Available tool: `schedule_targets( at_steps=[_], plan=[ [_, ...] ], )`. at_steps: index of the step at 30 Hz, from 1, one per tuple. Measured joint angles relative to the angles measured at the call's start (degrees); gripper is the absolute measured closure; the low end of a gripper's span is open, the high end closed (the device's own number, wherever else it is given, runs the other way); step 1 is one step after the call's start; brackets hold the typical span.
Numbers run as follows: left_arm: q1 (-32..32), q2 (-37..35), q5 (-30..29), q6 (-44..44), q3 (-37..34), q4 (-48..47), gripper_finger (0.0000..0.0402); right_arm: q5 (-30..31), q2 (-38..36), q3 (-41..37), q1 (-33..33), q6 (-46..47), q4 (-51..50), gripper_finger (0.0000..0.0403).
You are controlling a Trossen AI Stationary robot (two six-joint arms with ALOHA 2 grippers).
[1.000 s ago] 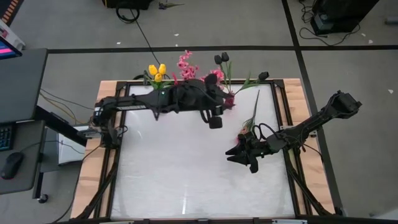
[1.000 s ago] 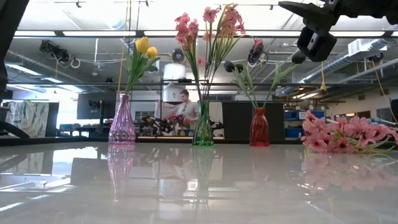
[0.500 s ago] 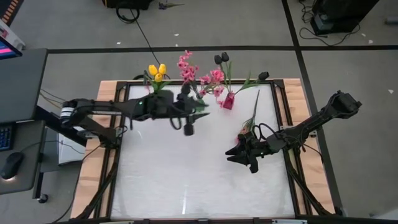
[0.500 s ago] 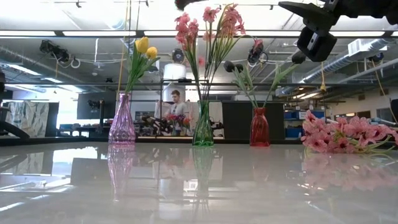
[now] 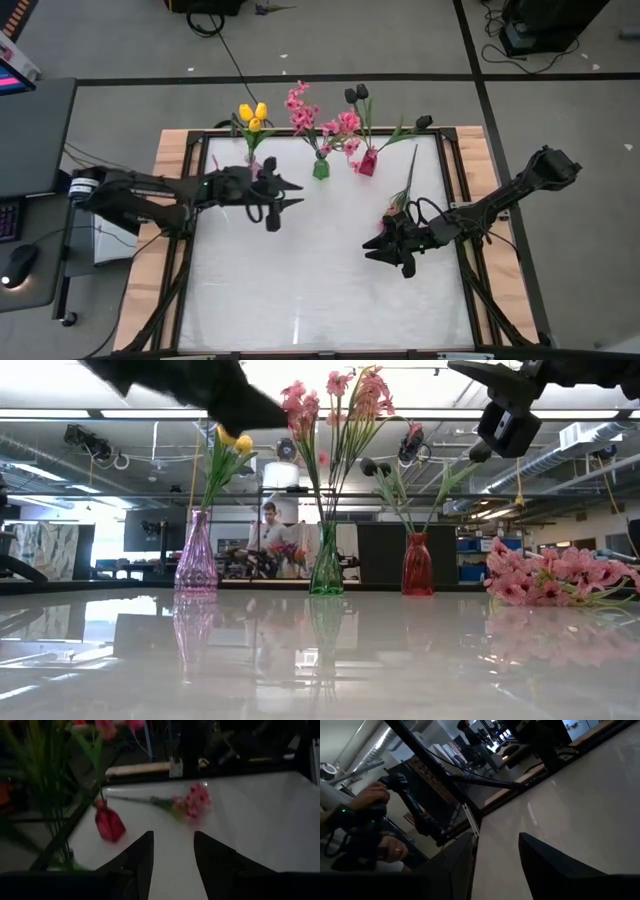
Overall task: Sort flowers into vase by color
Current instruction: Put the pink flower into the green vase
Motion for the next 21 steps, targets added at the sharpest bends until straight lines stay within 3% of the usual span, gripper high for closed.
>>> schedule_targets(
  at_steps=[21],
  plan=[
    [0.0,-15.6,0.0,-1.4,-18.1,0.9,0.0255,0.0,0.0,0.0,0.0,0.0,-0.4,0.0231]
  ],
)
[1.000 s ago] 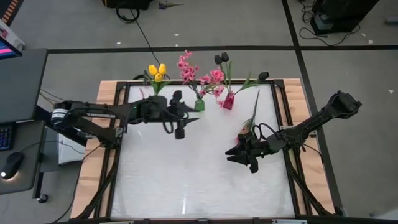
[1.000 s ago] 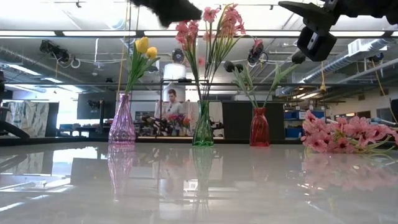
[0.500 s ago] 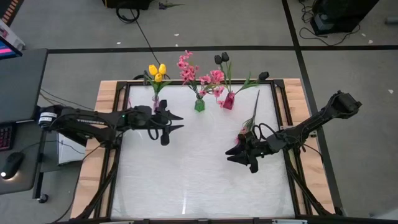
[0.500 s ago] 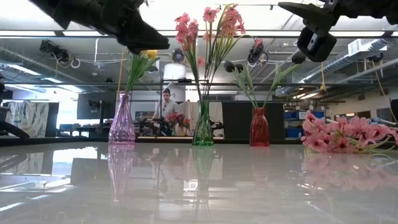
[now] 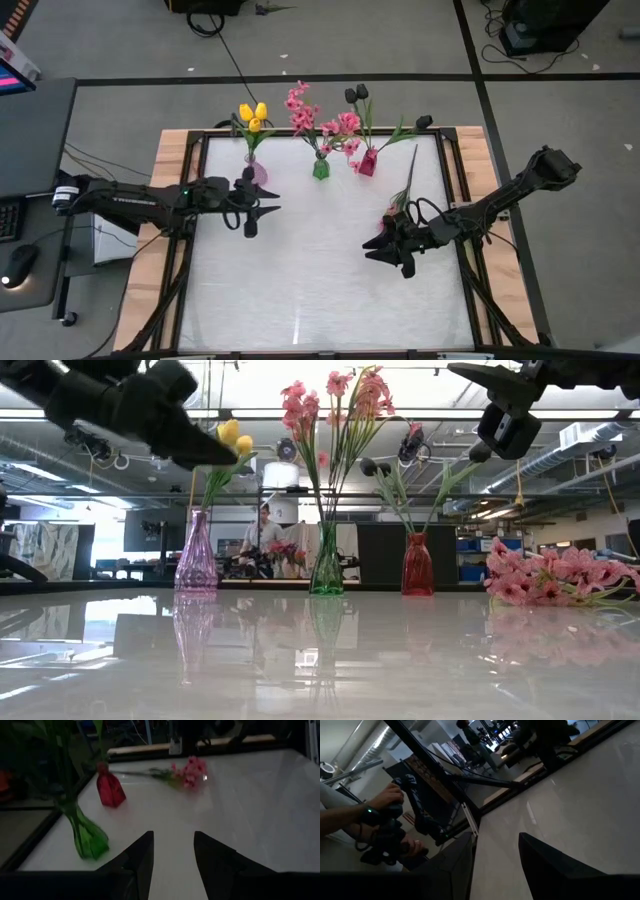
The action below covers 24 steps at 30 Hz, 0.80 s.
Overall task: Sort flowers into vase by color
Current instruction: Put the pink flower into the green vase
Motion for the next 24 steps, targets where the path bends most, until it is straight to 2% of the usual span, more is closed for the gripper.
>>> schedule_targets(
  at_steps=[10,24],
  plan=[
    [0.0,-2.7,0.0,-0.1,-7.0,0.1,0.0255,0.0,0.0,0.0,0.0,0.0,0.0,0.0231],
    [0.0,-2.6,0.0,0.2,-7.2,-0.2,0.0255,0.0,0.0,0.0,0.0,0.0,0.0,0.0231]
  ],
)
